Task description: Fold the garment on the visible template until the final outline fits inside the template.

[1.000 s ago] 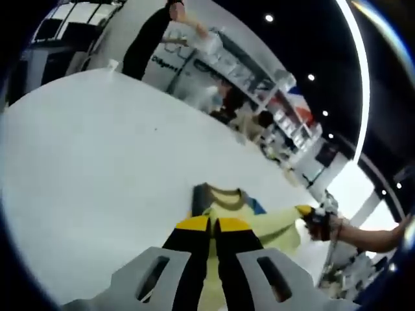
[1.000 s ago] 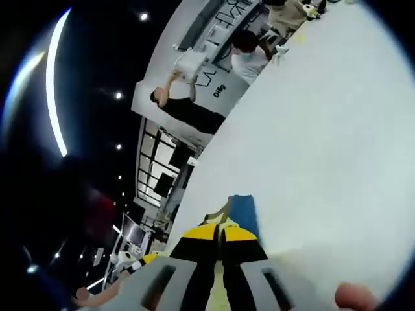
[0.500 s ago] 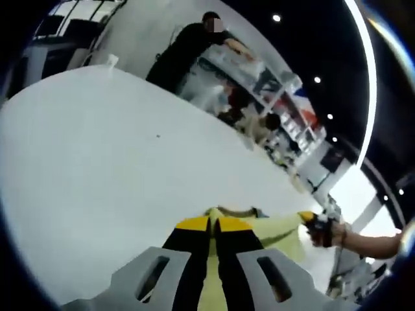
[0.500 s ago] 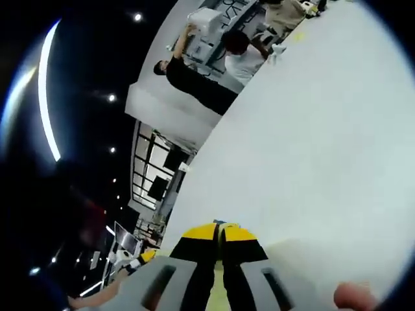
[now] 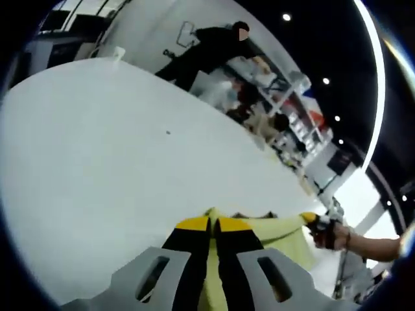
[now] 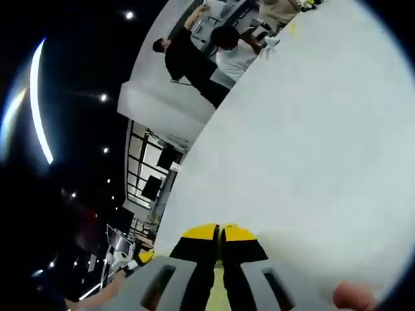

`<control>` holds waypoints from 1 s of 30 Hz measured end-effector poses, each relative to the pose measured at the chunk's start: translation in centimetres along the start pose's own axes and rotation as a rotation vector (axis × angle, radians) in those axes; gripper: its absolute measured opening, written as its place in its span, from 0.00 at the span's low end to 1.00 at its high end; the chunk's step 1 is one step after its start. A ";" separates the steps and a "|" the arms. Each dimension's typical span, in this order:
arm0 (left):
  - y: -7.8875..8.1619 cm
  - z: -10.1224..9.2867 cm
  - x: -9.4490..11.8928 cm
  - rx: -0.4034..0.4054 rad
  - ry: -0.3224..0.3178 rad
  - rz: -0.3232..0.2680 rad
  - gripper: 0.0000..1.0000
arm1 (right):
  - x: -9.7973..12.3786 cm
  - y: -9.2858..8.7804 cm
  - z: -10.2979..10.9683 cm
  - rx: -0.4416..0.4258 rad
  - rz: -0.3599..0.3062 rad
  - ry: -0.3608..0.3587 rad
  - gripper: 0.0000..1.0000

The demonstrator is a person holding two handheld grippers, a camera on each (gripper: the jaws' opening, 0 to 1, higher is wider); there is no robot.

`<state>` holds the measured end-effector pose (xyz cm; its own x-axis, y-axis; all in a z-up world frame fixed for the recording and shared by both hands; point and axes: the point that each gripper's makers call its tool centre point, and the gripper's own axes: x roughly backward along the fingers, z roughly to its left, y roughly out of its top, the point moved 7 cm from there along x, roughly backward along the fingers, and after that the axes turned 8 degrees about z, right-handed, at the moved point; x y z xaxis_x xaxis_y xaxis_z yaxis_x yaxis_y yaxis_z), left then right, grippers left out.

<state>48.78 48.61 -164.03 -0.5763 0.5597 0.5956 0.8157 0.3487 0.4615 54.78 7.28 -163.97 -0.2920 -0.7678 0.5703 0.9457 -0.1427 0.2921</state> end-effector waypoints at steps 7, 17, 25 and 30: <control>0.0 0.3 -0.1 -0.008 0.040 -0.007 0.17 | 0.0 -0.1 -0.2 -0.027 -0.029 -0.007 0.17; -1.1 0.4 0.5 0.004 0.039 -0.025 0.12 | 1.0 -1.6 0.3 -0.102 -0.084 0.015 0.03; -3.6 0.1 2.8 -0.016 0.038 0.010 0.07 | 2.1 -5.0 0.7 -0.150 -0.077 0.028 0.00; -3.7 -0.5 4.2 -0.001 0.004 -0.014 0.06 | 3.1 -6.0 1.6 -0.186 -0.108 0.063 0.01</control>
<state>43.37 49.25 -162.88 -0.5874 0.5516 0.5922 0.8078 0.3556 0.4701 47.98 6.78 -162.76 -0.3890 -0.7787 0.4922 0.9212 -0.3347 0.1985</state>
